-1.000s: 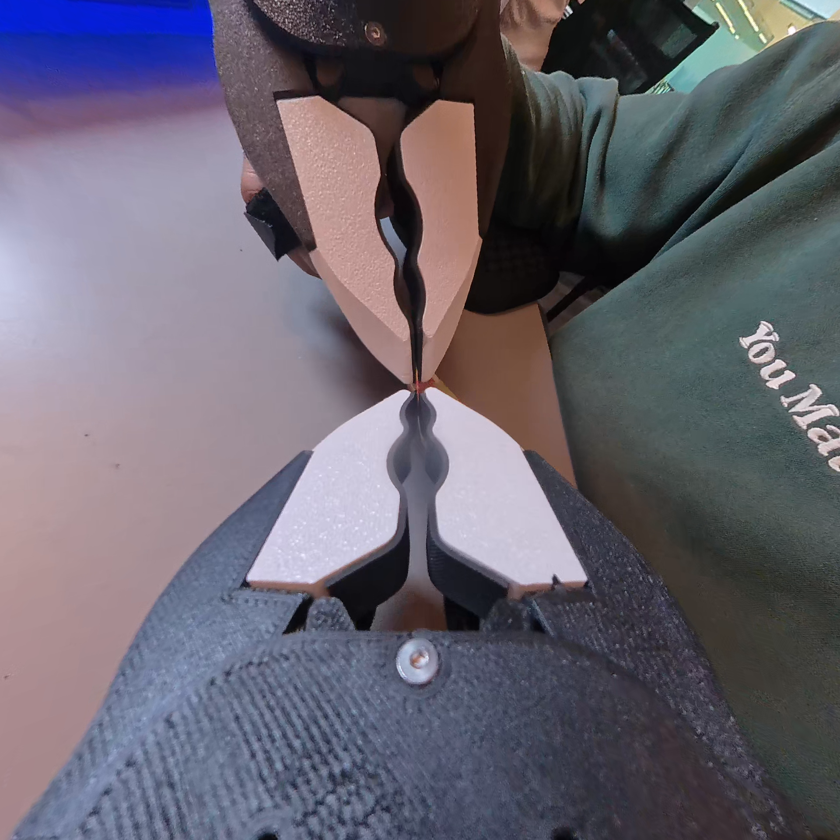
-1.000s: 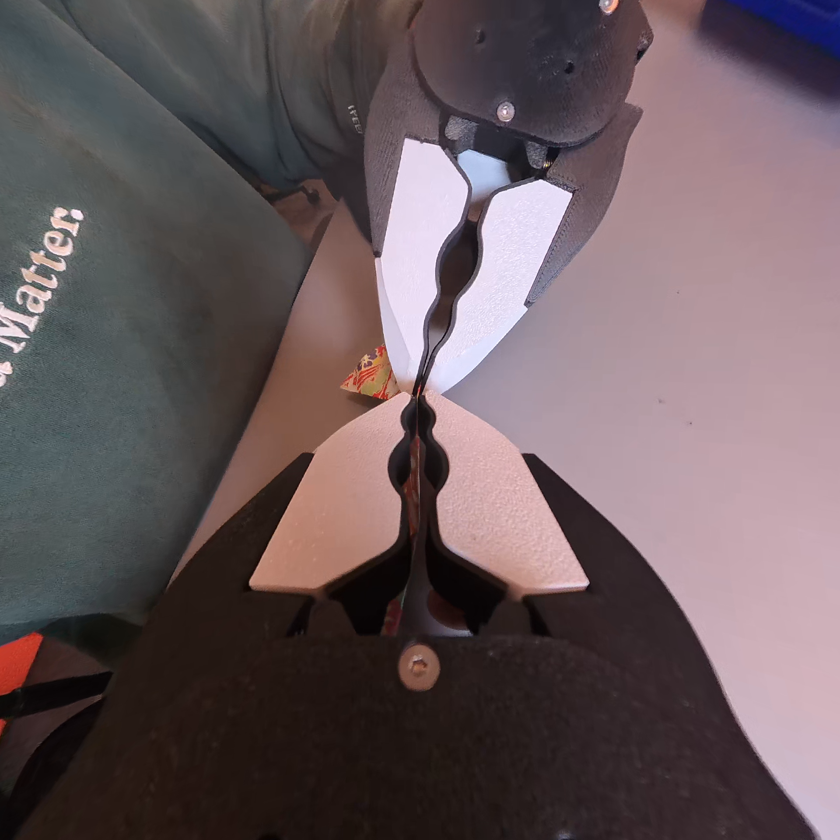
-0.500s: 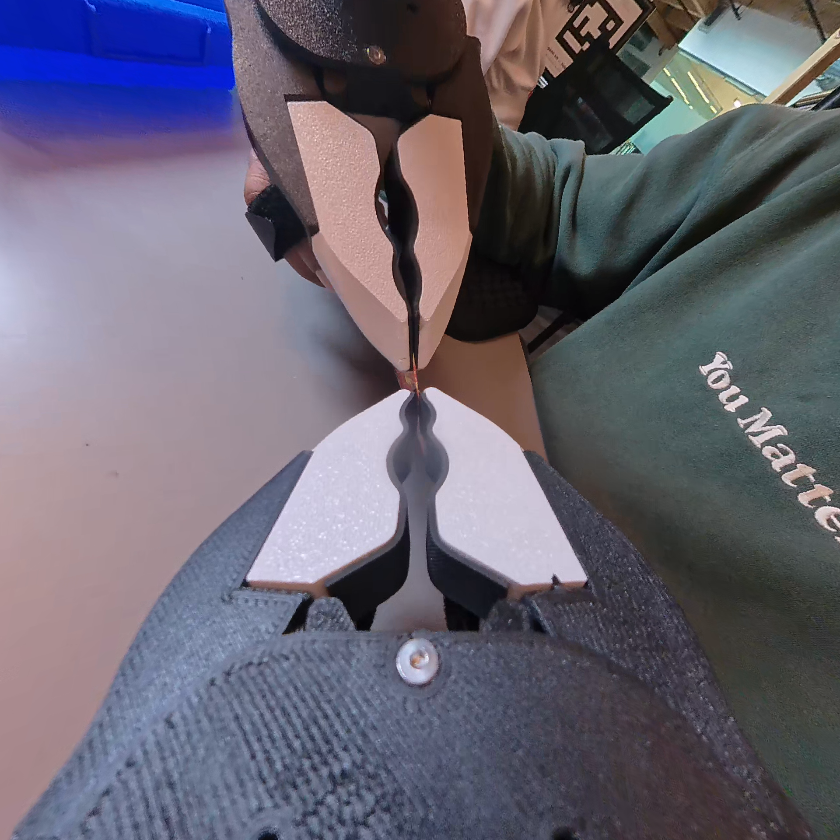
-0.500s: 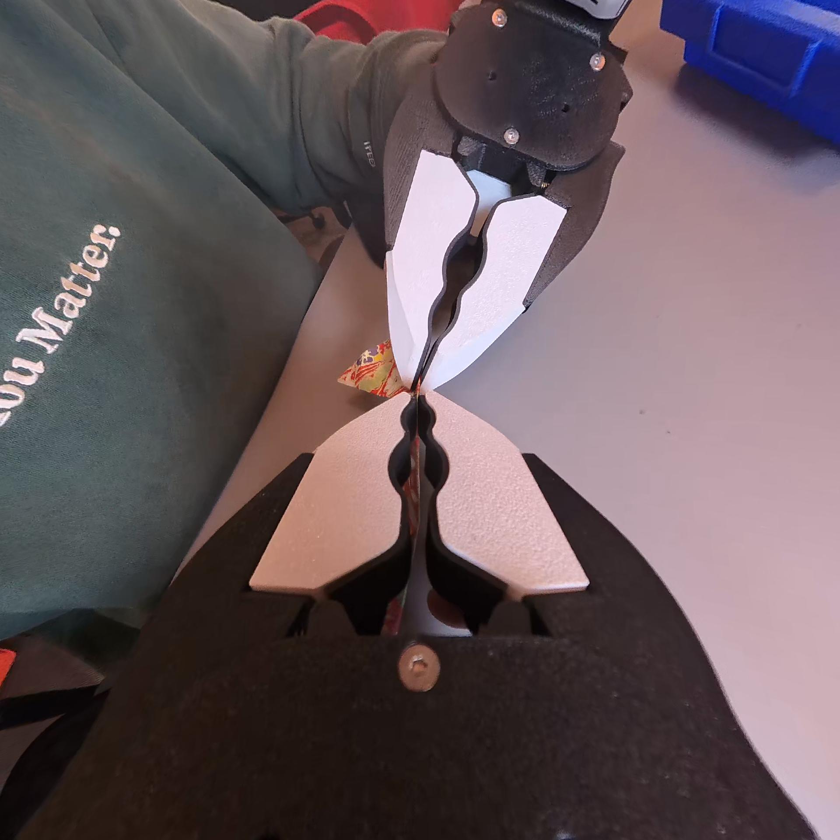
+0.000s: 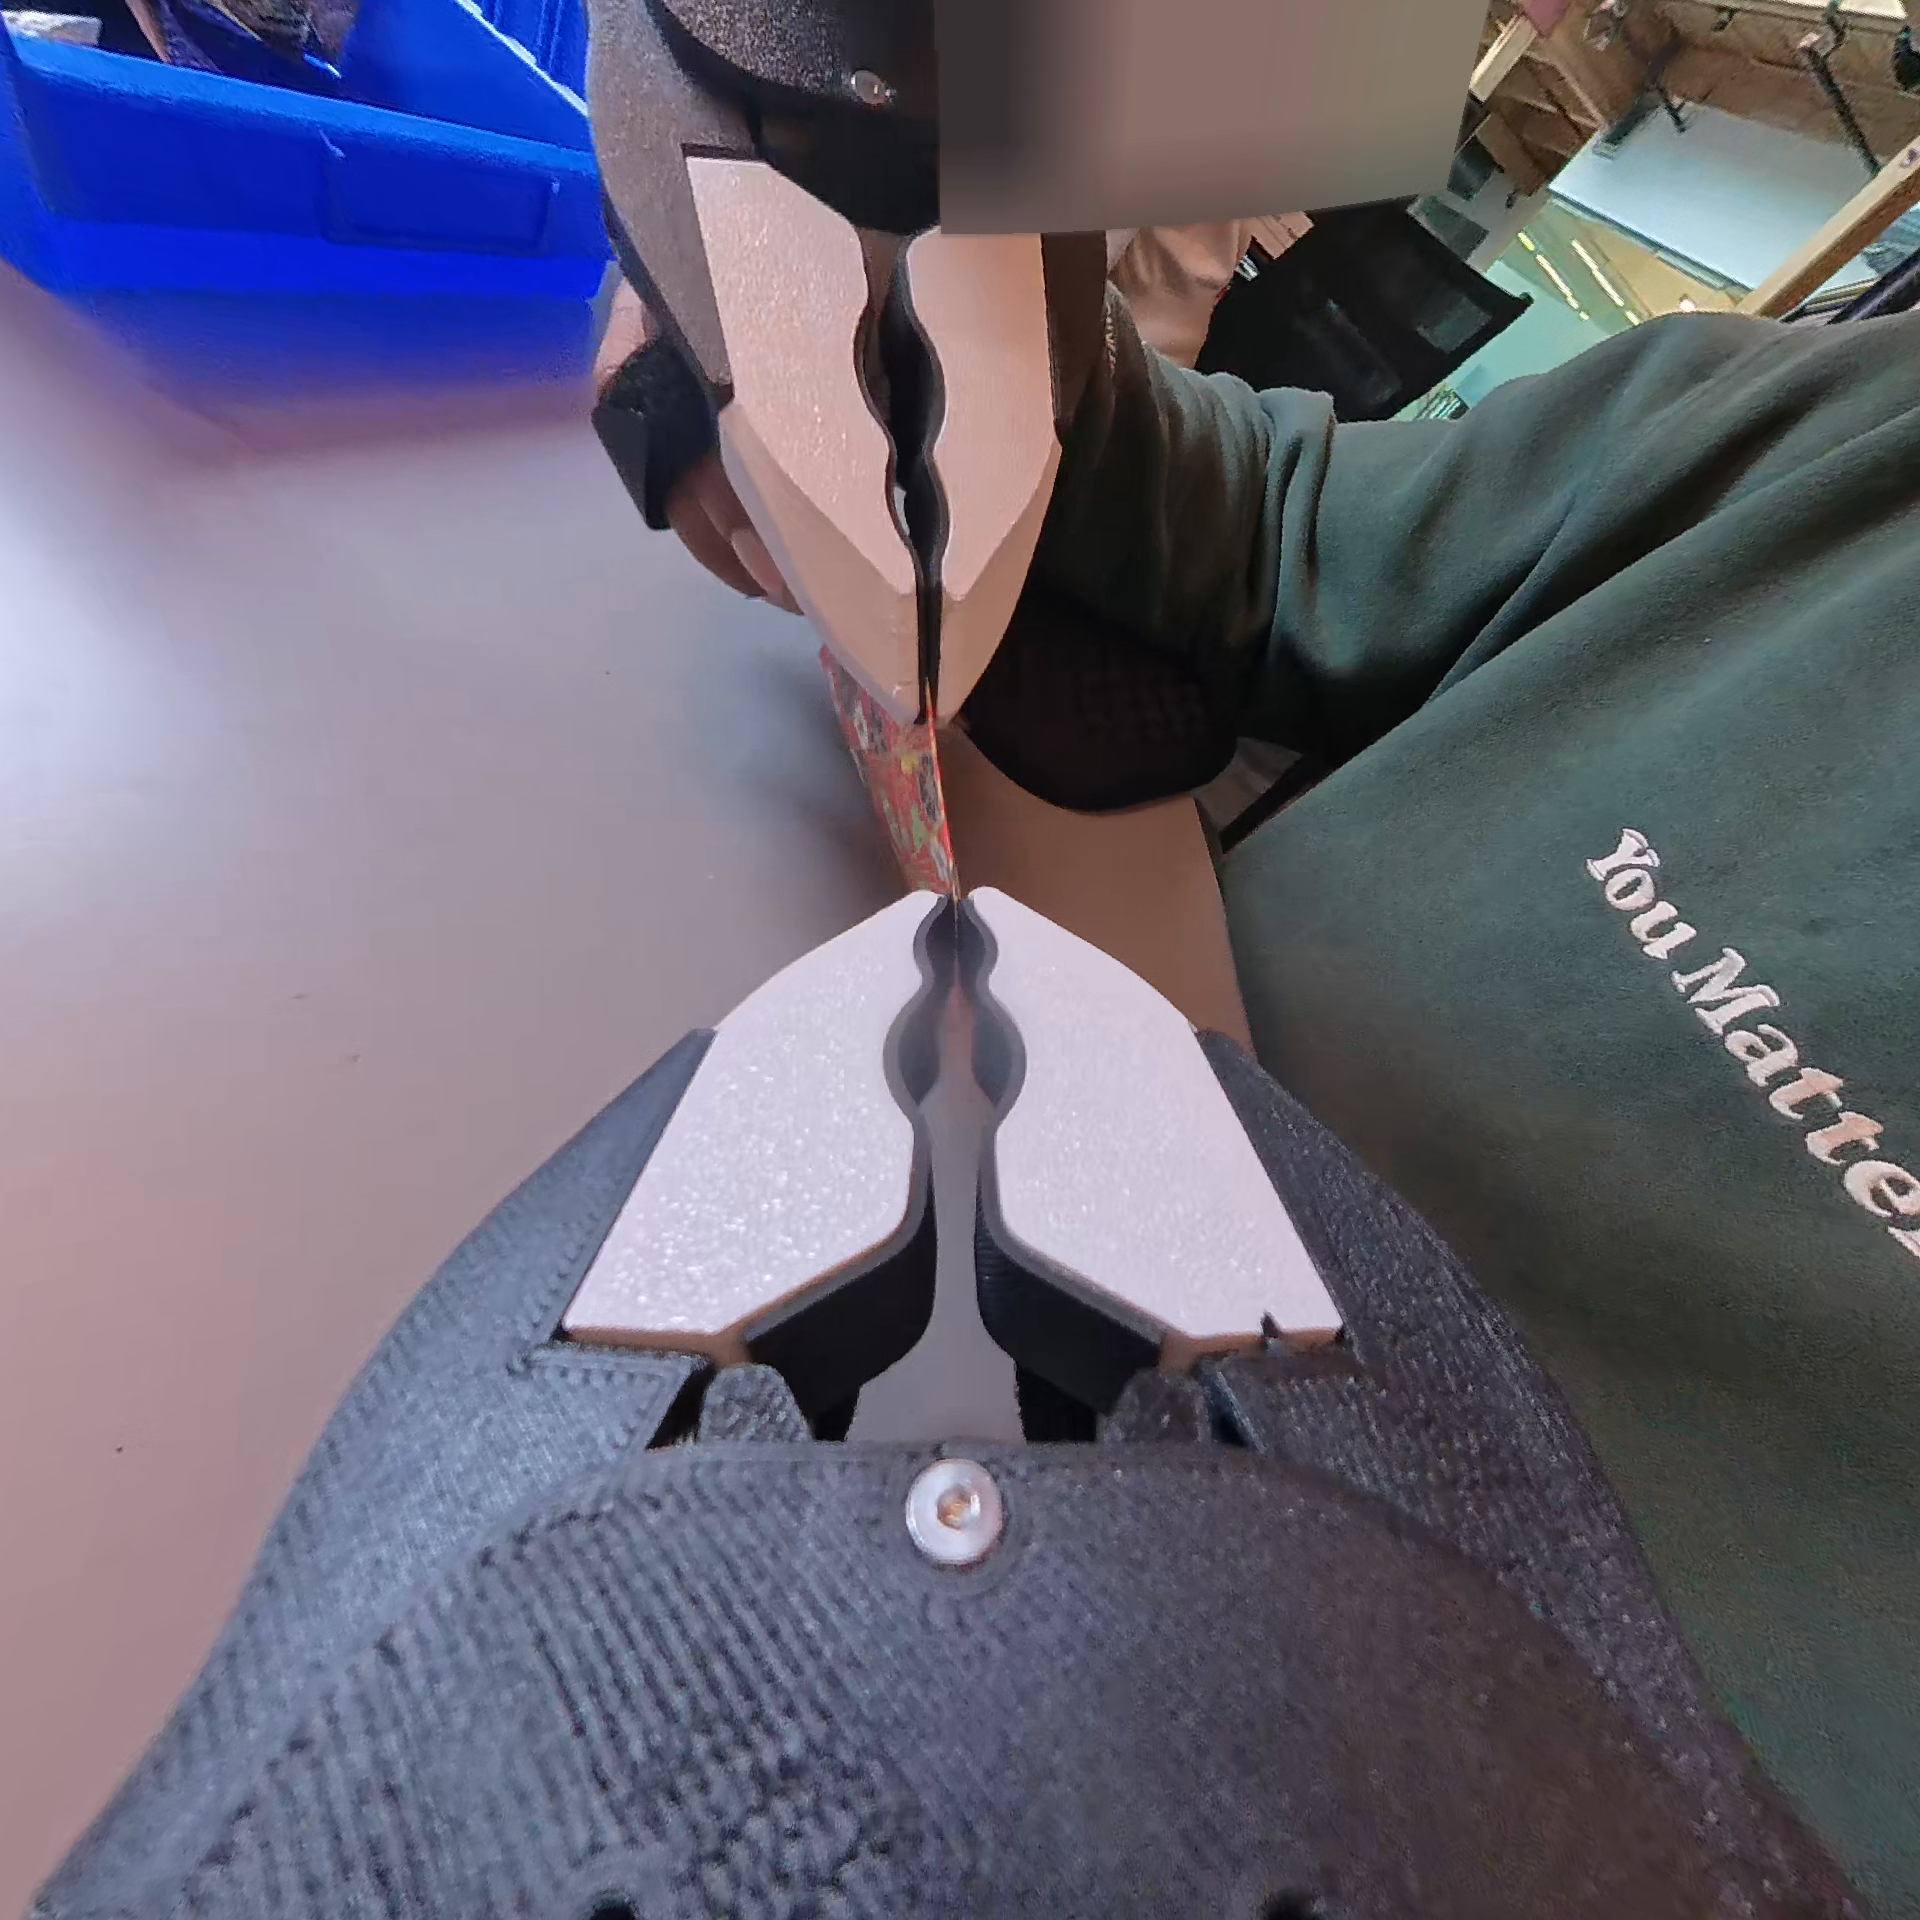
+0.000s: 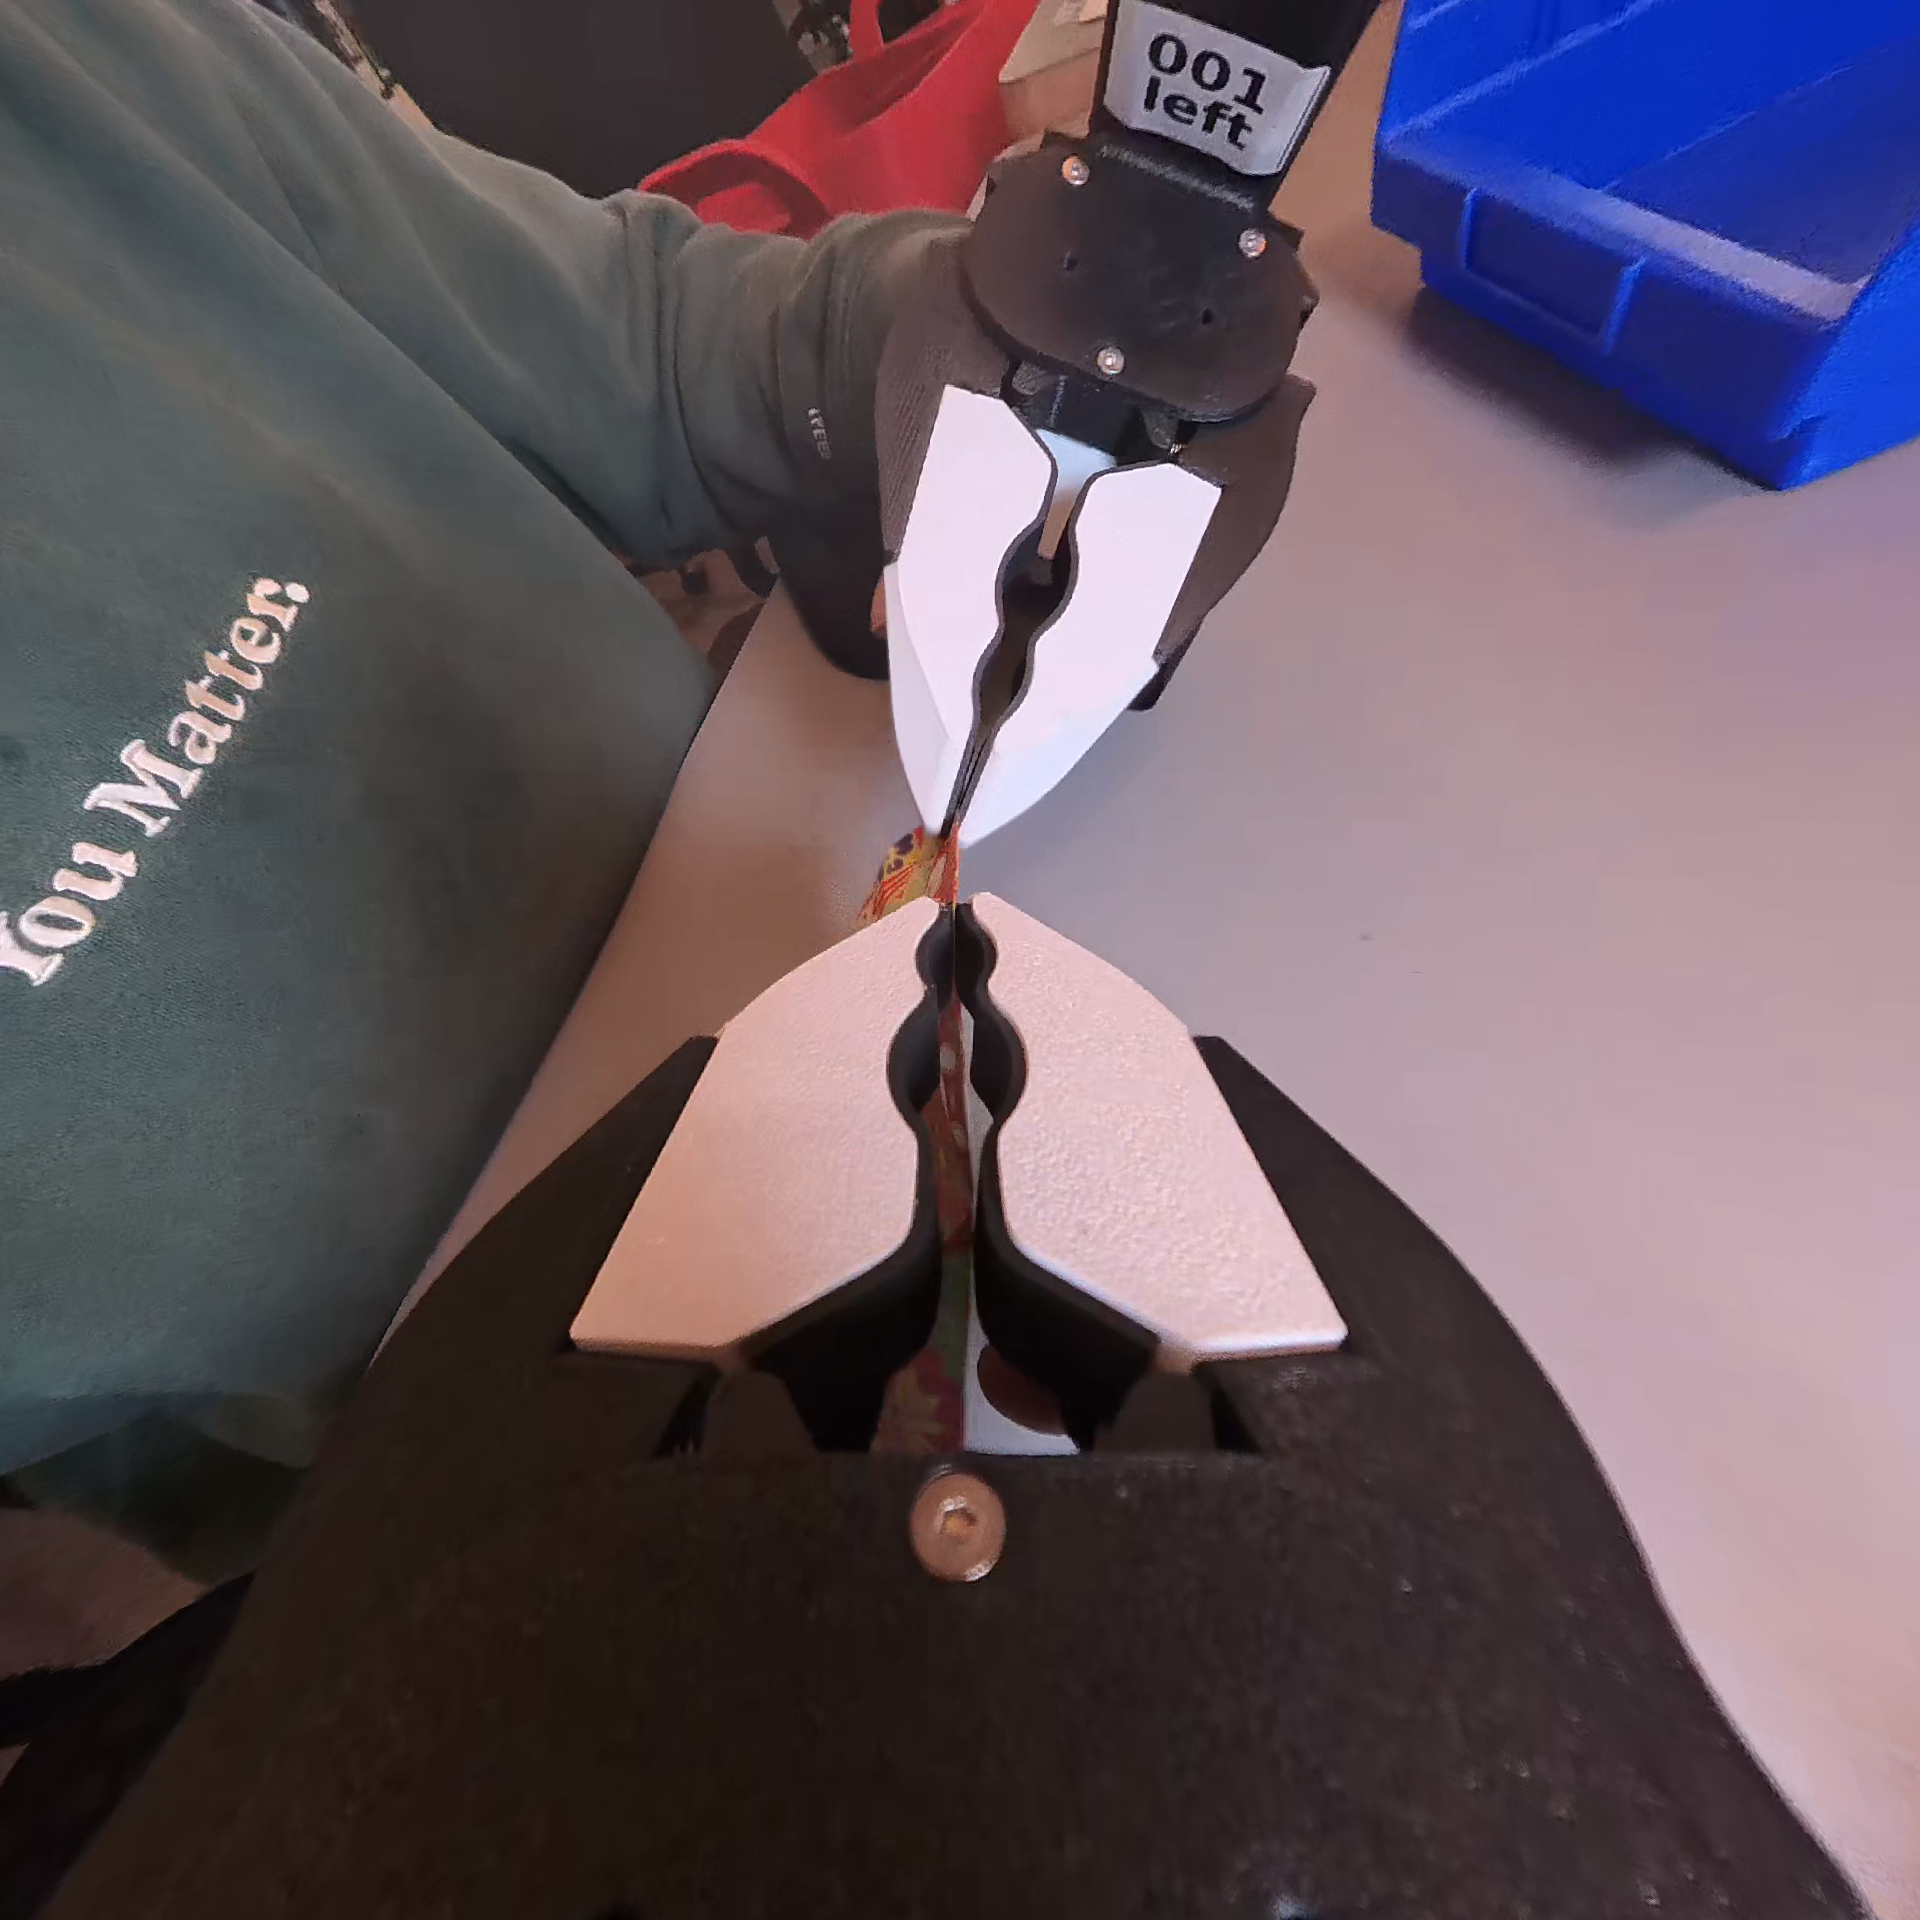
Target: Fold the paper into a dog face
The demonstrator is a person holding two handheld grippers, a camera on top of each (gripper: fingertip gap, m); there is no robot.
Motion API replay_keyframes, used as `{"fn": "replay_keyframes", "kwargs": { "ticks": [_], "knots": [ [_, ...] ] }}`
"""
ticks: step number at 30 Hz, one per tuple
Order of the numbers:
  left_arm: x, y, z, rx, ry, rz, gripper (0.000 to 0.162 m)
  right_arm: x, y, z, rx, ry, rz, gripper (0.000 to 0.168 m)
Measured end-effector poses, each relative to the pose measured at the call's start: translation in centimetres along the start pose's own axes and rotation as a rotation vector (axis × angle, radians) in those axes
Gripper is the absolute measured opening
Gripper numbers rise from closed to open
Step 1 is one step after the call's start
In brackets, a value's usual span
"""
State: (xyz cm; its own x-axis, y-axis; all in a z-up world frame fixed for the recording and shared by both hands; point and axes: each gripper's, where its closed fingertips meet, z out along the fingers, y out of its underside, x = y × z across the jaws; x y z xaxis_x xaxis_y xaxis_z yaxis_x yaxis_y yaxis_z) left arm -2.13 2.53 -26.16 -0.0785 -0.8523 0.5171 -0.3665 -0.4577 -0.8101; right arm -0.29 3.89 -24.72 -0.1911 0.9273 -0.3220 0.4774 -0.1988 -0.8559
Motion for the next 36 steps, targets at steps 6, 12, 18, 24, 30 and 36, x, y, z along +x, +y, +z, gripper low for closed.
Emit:
{"fn": "replay_keyframes", "kwargs": {
  "ticks": [6, 12, 18, 24, 30, 36],
  "knots": [
    [-0.1, -0.3, -0.1, 0.000, -0.015, 0.016, 0.000, -0.1, -0.1, -0.3, 0.001, 0.004, -0.009, 0.000],
    [-0.2, -0.3, -0.5, -0.011, -0.031, 0.030, 0.001, -0.1, -0.1, -0.8, -0.001, -0.010, 0.001, 0.000],
    [-0.2, 0.2, -0.5, -0.042, -0.033, 0.017, 0.001, -0.3, 0.5, -0.9, -0.036, -0.028, 0.016, 0.000],
    [-3.4, 2.1, -1.2, -0.112, -0.156, -0.082, 0.000, 3.5, 2.2, -0.9, -0.113, 0.170, 0.045, 0.002],
    [-5.8, 2.5, -2.2, -0.078, -0.260, -0.188, 0.000, 3.5, 3.8, -5.5, -0.203, 0.286, 0.025, 0.013],
    [-6.2, 2.2, -2.2, -0.043, -0.278, -0.232, 0.000, 1.4, 6.6, -1.9, -0.274, 0.273, -0.084, 0.006]
  ]
}}
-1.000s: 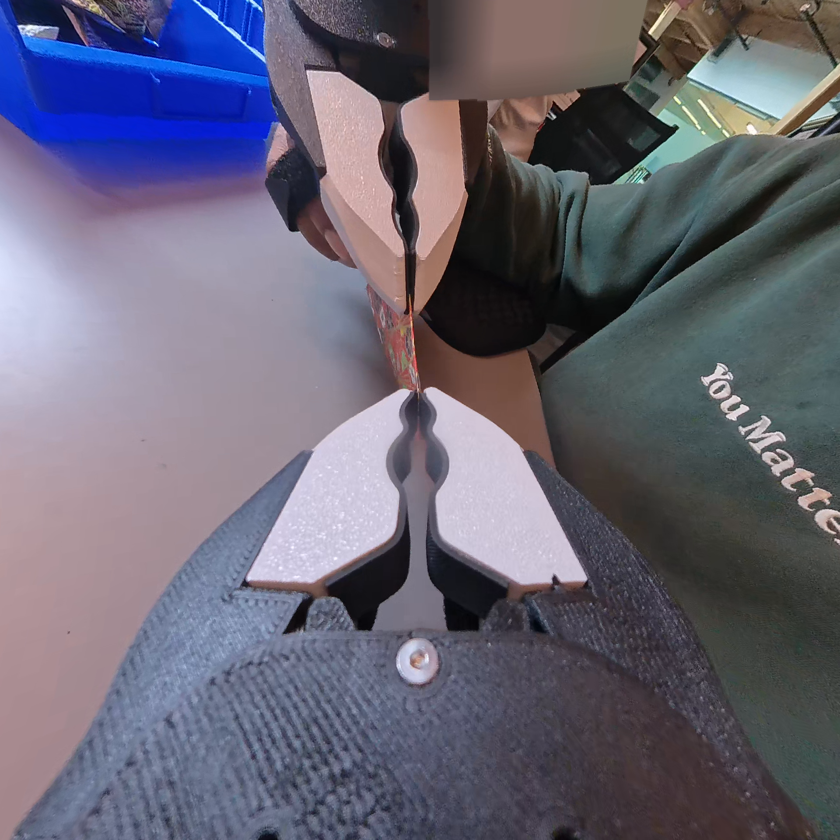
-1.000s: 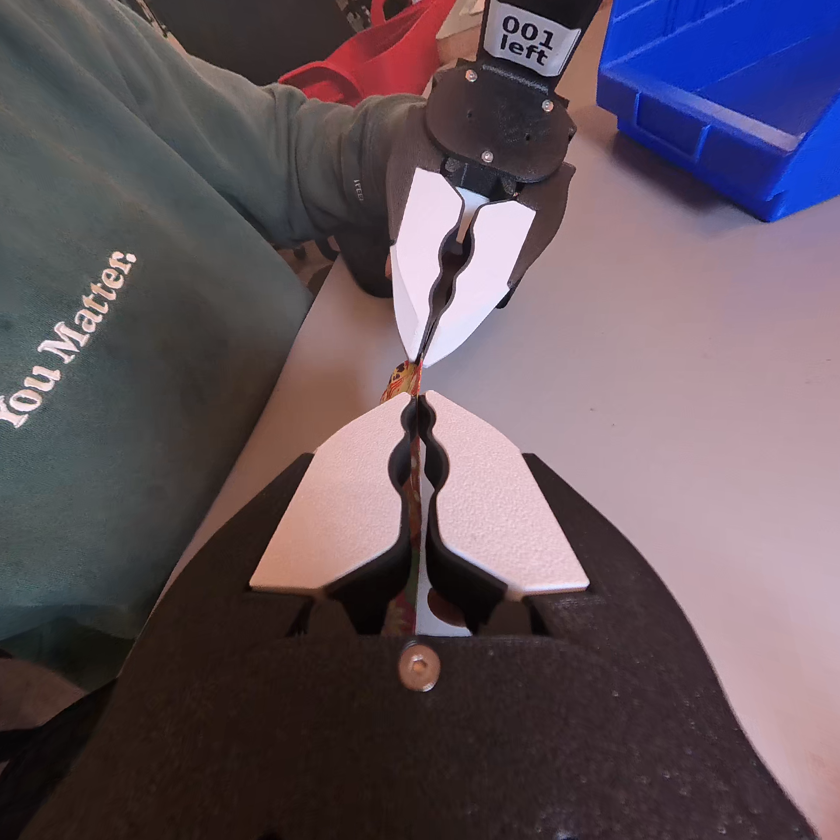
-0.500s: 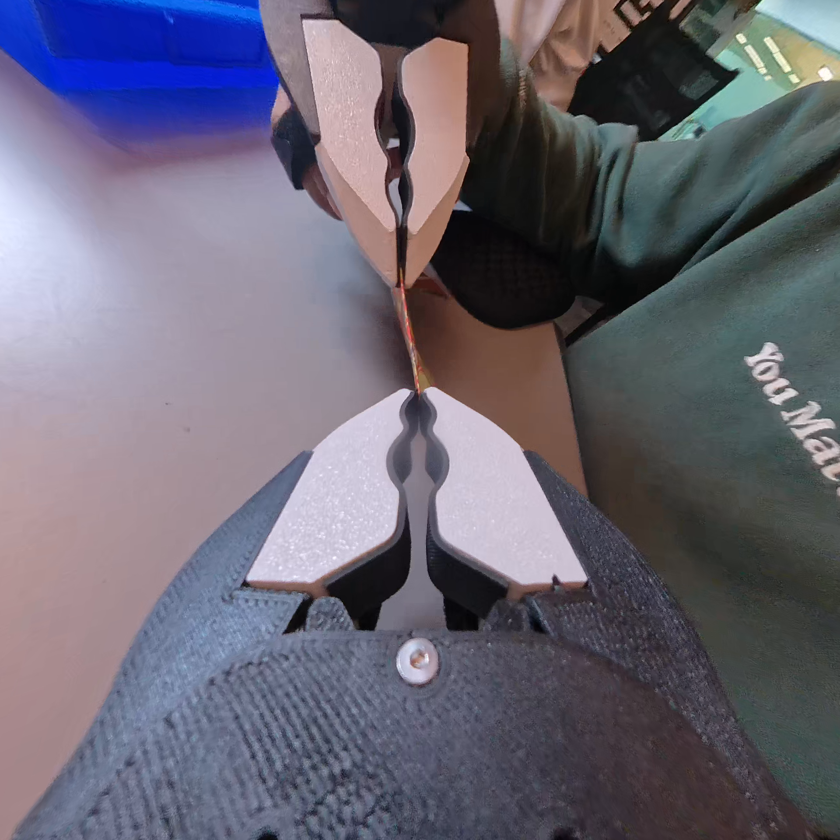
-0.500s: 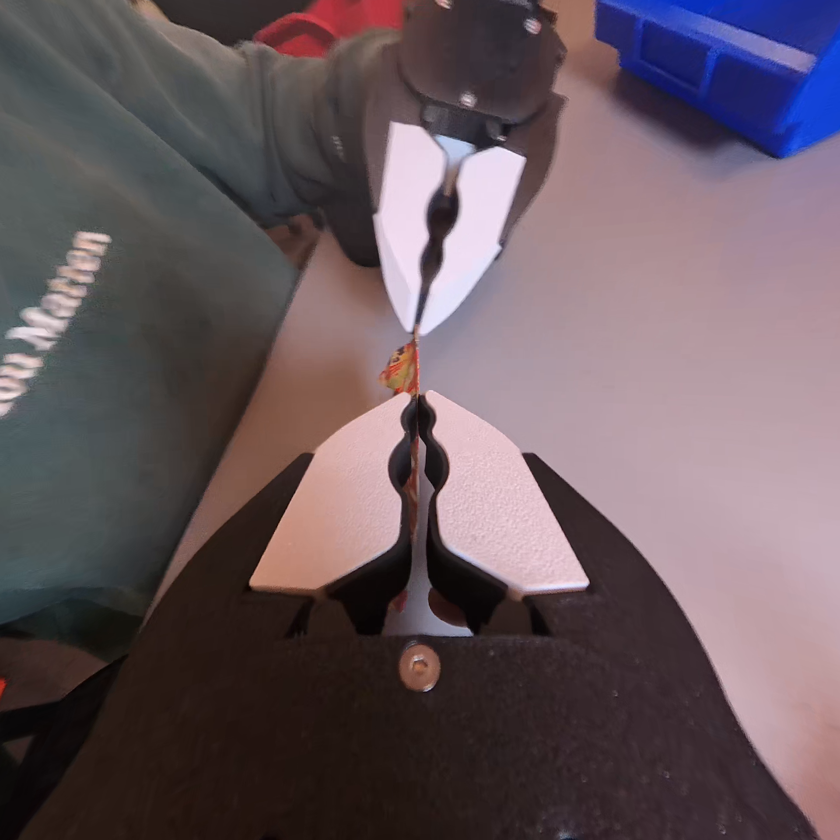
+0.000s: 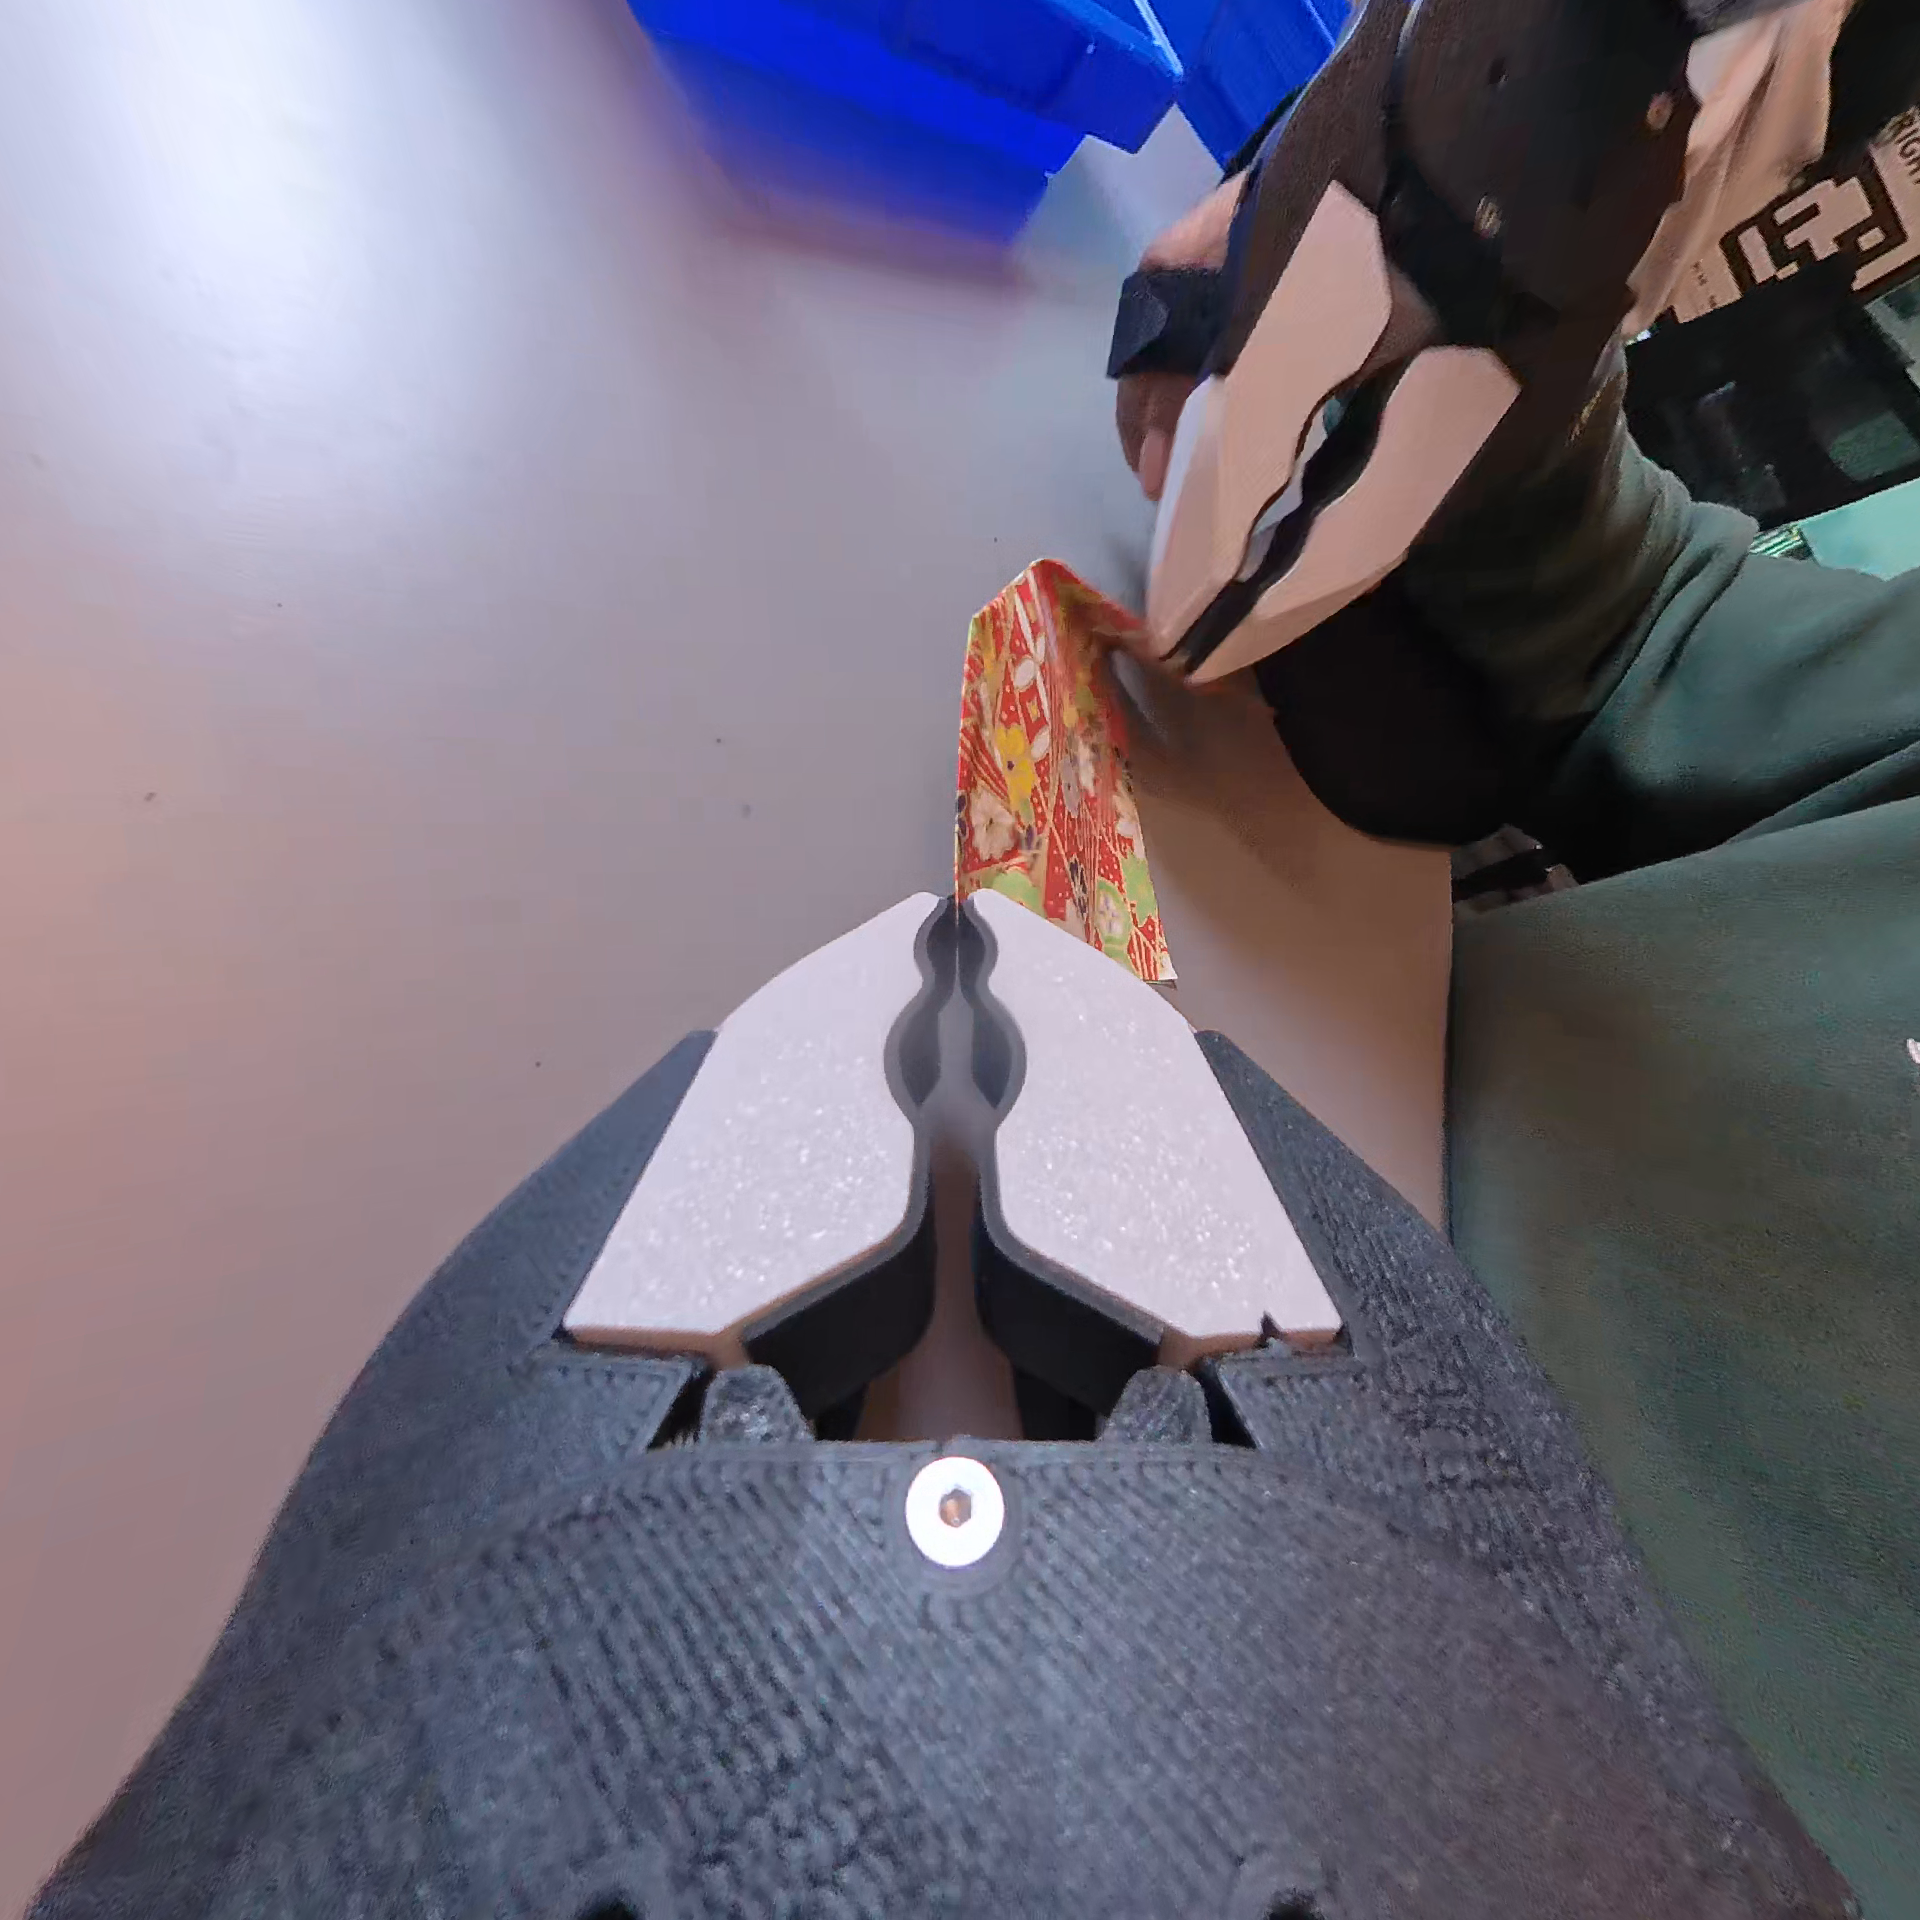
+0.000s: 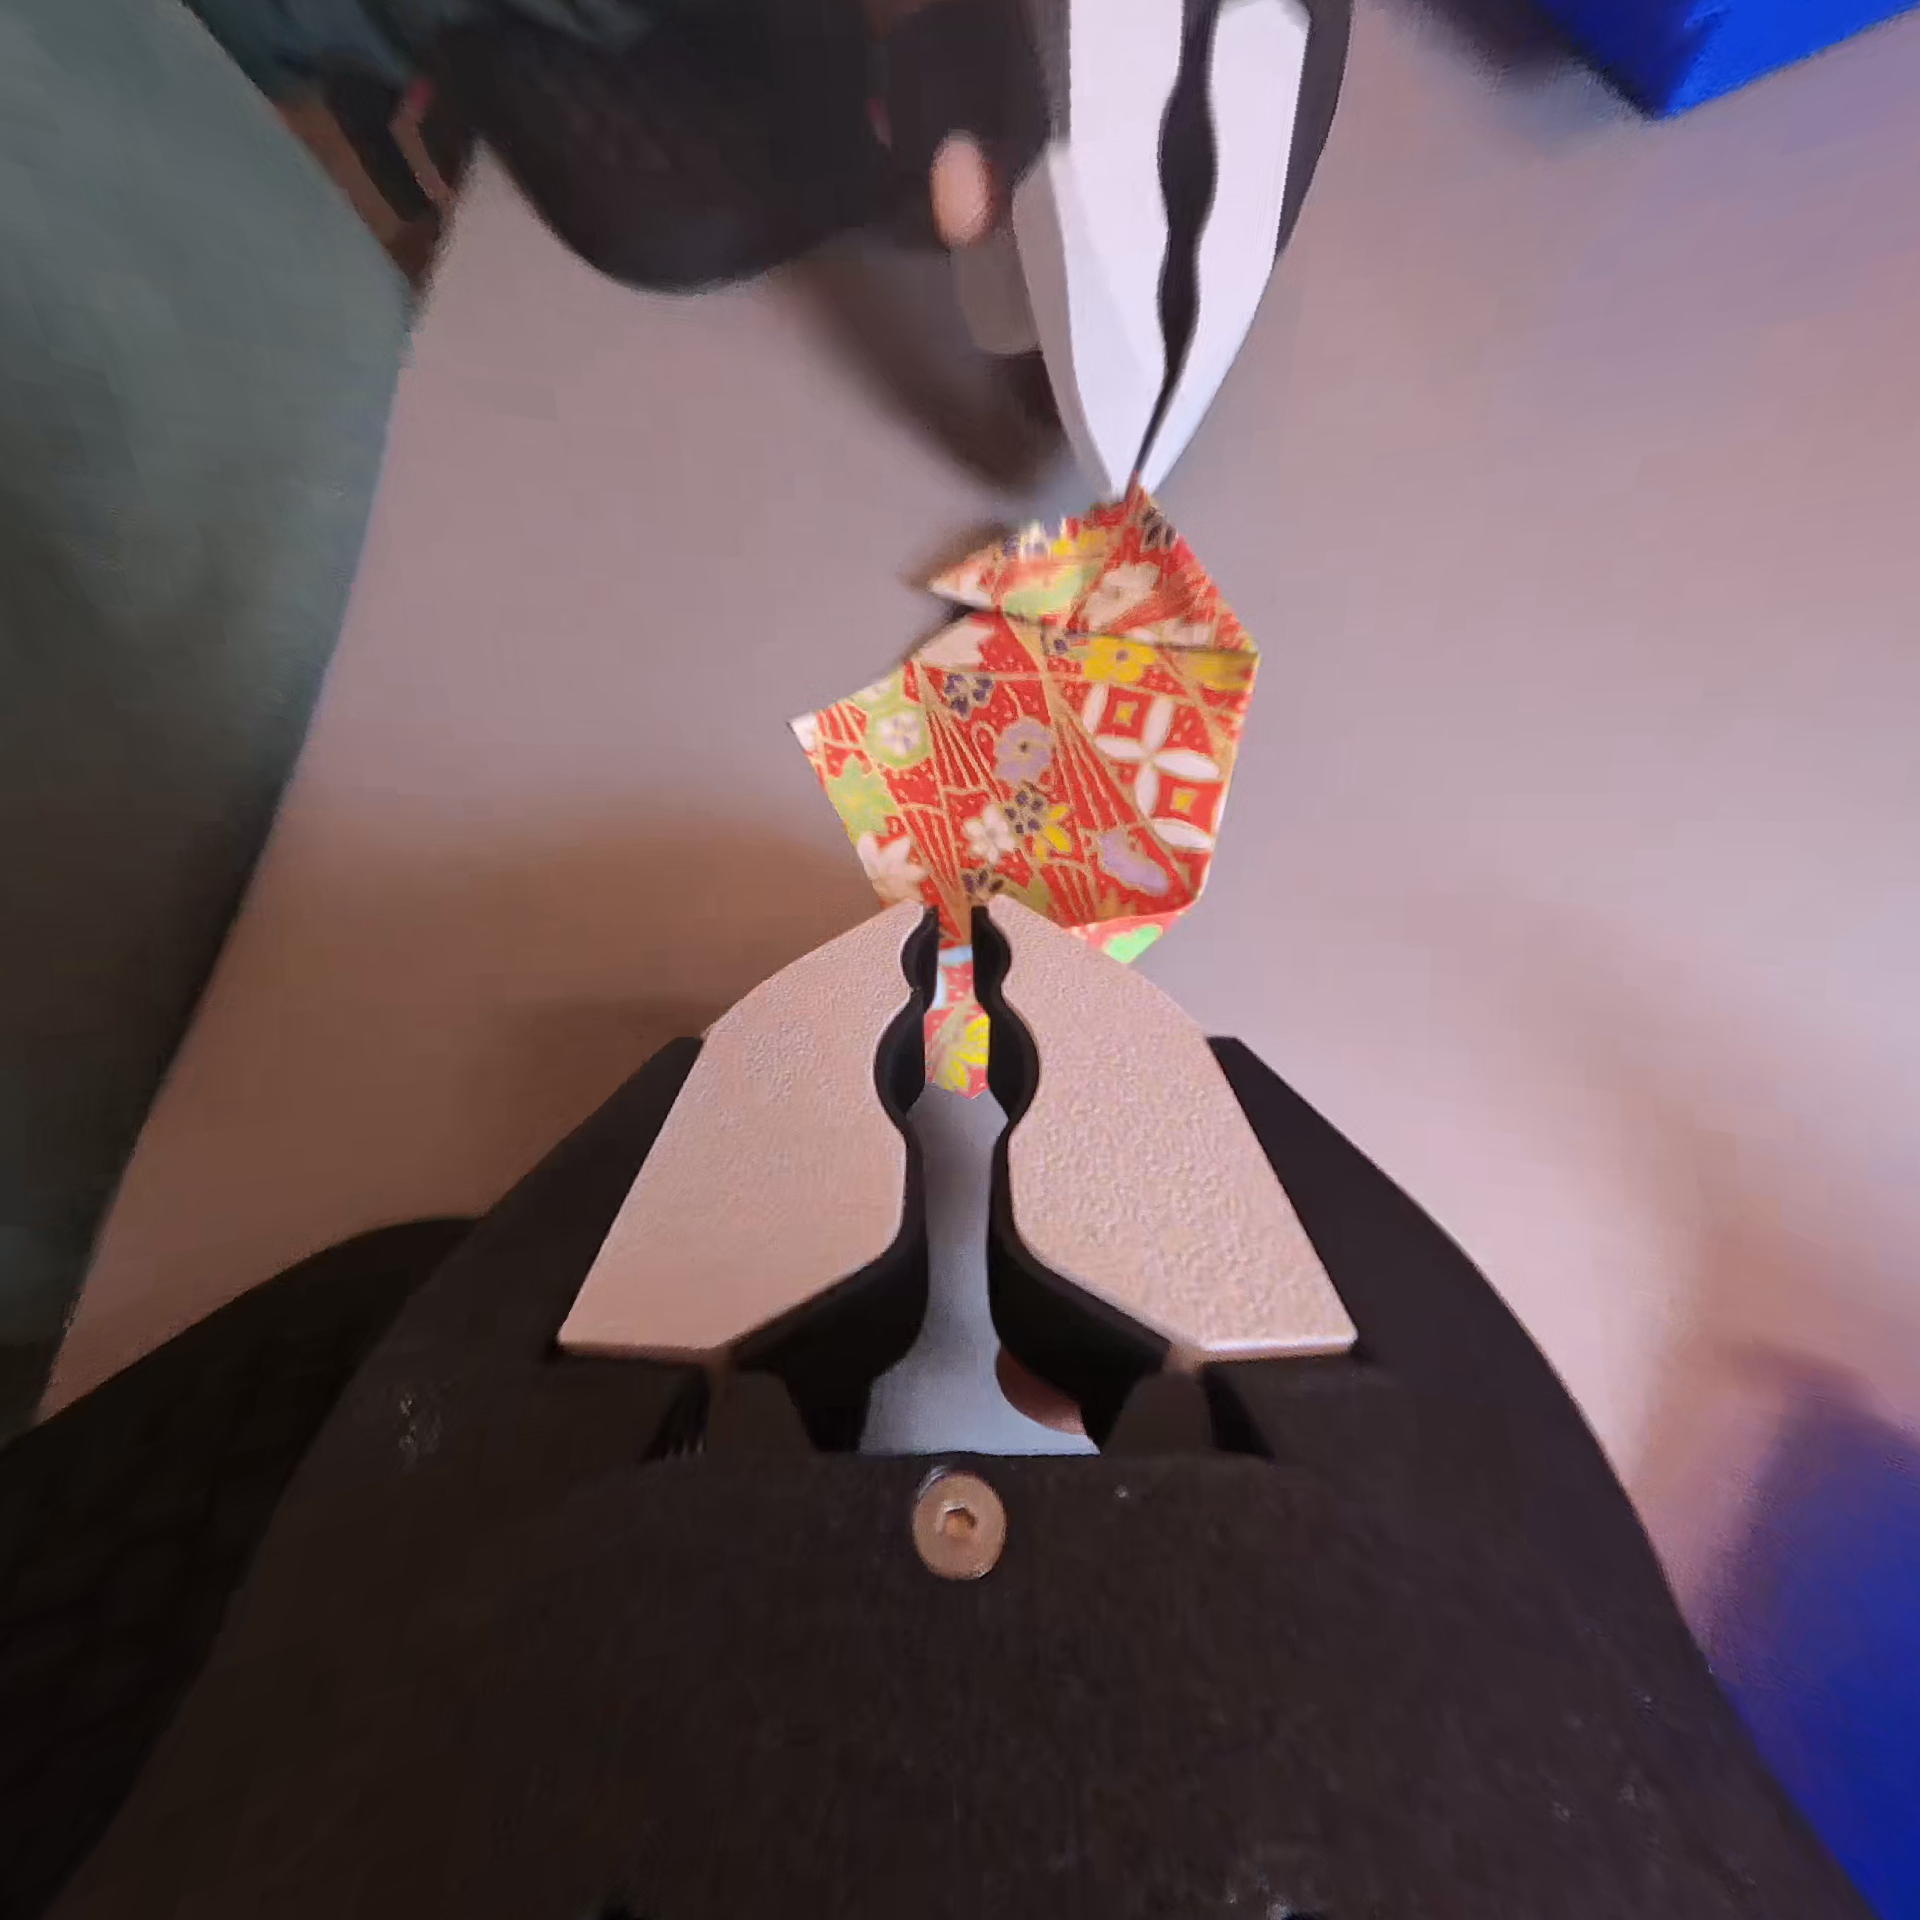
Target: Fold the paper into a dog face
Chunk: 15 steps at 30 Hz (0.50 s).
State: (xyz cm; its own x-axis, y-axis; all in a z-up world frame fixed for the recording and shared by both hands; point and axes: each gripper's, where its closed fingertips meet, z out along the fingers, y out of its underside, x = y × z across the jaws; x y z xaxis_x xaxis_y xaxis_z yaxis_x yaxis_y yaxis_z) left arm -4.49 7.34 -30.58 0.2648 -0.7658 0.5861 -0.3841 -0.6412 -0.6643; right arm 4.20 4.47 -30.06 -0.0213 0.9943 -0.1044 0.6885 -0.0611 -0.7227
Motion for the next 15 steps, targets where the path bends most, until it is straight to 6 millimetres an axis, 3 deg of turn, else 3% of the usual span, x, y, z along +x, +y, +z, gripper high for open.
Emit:
{"fn": "replay_keyframes", "kwargs": {
  "ticks": [2, 8, 11, 15],
  "knots": [
    [0.1, 0.0, 0.1, -0.002, 0.006, 0.005, 0.000, 0.5, 1.3, 1.1, -0.107, 0.036, 0.006, 0.006],
    [0.3, 0.8, -0.1, -0.068, -0.032, 0.114, 0.002, 0.9, 2.2, 1.4, -0.135, 0.032, 0.038, 0.003],
    [0.1, 1.1, -0.5, -0.113, -0.069, 0.198, 0.015, 0.9, 2.2, 1.5, -0.136, 0.037, 0.024, 0.002],
    [0.0, 0.5, -0.7, -0.096, -0.110, 0.270, 0.014, 0.8, 1.6, 1.7, -0.120, 0.037, -0.019, 0.004]
  ]
}}
